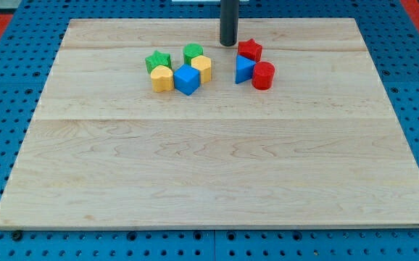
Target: Move green blocks into the blue cube
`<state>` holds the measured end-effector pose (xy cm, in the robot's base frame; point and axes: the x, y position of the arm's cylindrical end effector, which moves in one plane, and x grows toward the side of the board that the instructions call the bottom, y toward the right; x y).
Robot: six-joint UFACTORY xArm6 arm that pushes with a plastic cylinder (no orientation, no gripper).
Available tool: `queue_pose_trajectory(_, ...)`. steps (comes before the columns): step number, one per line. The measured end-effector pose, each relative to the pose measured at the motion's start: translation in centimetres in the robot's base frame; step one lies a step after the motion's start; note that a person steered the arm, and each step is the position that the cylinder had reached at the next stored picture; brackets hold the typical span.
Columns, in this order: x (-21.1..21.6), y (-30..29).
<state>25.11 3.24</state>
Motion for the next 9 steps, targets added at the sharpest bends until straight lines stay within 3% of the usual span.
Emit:
queue_pose_trajectory(6, -2.3, 1.9)
queue_pose_trajectory(8, 3.7, 1.6)
queue_pose_trajectory(9, 0.9, 0.9)
